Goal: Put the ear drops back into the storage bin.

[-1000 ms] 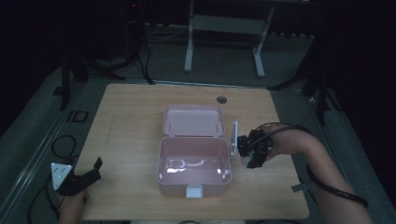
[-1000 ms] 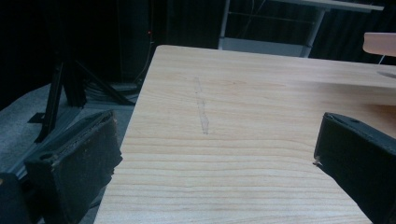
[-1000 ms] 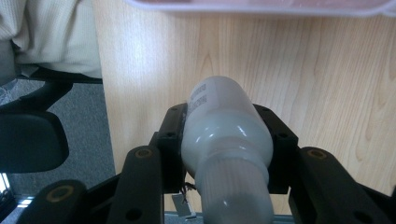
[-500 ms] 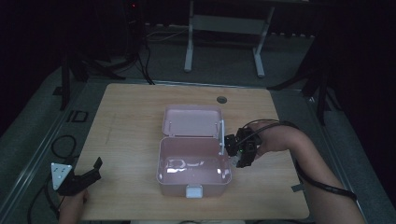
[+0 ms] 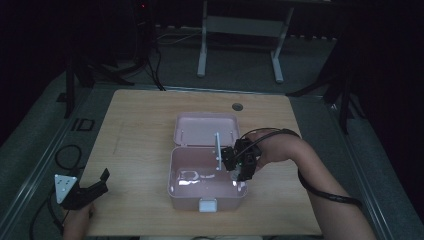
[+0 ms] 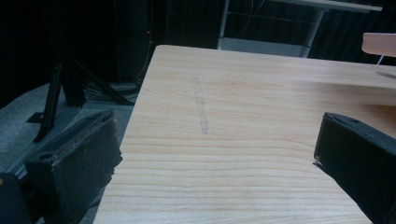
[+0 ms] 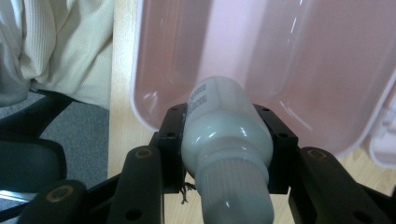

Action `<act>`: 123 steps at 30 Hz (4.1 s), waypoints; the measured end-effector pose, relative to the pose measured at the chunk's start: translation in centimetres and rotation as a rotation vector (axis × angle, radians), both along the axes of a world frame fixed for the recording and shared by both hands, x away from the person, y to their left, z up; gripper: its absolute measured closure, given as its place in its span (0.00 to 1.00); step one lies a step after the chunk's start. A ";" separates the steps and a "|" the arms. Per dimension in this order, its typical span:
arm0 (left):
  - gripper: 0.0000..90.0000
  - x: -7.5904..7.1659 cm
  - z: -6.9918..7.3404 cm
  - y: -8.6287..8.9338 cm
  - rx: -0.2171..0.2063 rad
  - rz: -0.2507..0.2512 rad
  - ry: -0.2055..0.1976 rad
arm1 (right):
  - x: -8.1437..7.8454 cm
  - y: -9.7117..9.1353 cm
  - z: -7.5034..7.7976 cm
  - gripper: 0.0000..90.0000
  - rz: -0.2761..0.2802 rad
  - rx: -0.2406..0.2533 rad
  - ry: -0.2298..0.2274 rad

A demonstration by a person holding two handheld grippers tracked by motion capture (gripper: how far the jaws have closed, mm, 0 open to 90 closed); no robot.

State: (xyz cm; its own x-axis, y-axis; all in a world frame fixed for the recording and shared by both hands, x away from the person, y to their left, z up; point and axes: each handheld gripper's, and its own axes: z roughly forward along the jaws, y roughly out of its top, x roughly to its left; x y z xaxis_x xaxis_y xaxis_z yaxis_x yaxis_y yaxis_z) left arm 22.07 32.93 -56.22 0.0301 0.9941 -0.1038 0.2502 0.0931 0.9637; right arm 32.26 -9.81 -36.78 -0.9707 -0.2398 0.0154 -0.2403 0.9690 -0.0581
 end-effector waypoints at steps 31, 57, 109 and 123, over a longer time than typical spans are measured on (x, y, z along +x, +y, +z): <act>0.01 0.0 0.0 0.0 0.001 -0.005 0.001 | 0.9 2.5 -8.8 0.66 0.076 -0.096 0.020; 0.01 0.0 0.0 0.0 0.002 -0.008 -0.001 | 0.9 2.5 -12.0 0.66 0.052 -0.127 -0.042; 0.01 0.1 0.0 -0.1 0.002 -0.006 -0.001 | 1.6 0.1 -2.7 0.25 -0.086 0.133 -0.086; 0.01 0.1 0.0 -0.1 0.004 -0.005 0.001 | 2.9 -4.4 0.2 0.15 -0.167 0.290 -0.129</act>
